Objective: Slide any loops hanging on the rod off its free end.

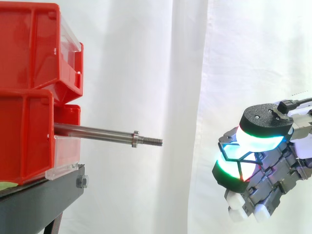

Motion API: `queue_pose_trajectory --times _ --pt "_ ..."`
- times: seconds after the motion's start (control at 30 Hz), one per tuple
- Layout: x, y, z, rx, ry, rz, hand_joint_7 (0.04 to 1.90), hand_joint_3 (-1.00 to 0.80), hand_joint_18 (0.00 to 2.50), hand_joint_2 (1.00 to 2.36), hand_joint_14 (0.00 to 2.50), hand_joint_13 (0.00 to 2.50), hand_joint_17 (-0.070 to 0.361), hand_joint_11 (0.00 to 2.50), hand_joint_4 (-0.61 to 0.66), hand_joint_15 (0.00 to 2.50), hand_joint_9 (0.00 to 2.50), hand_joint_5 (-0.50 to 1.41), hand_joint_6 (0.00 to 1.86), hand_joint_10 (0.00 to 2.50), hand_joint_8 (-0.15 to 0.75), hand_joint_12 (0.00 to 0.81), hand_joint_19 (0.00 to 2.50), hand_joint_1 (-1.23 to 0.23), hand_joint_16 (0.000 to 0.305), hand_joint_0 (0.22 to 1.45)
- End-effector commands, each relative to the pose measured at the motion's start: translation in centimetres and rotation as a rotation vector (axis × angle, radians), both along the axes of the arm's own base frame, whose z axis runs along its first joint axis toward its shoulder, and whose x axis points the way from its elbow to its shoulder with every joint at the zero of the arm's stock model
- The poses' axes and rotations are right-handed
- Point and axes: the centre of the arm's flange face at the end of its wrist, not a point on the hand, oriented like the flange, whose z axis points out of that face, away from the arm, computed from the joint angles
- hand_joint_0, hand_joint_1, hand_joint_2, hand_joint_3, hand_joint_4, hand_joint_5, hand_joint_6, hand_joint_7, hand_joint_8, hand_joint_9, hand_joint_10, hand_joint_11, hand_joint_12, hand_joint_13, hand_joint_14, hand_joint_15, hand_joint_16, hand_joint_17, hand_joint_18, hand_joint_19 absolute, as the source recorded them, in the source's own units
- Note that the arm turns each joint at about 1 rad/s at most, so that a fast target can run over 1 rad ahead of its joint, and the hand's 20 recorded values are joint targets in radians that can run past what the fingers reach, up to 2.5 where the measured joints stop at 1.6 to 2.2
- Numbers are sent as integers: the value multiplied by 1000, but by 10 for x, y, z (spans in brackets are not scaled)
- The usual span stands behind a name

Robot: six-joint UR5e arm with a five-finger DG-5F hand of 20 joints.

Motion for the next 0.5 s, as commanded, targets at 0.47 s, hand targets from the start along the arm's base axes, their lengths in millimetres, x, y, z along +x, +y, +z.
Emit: queue_pose_trajectory --times 0.47 --pt "0 0 0 -4 1 1 1108 -386 684 1011 4 715 81 400 134 120 776 -143 753 14 264 266 371 -520 36 588"
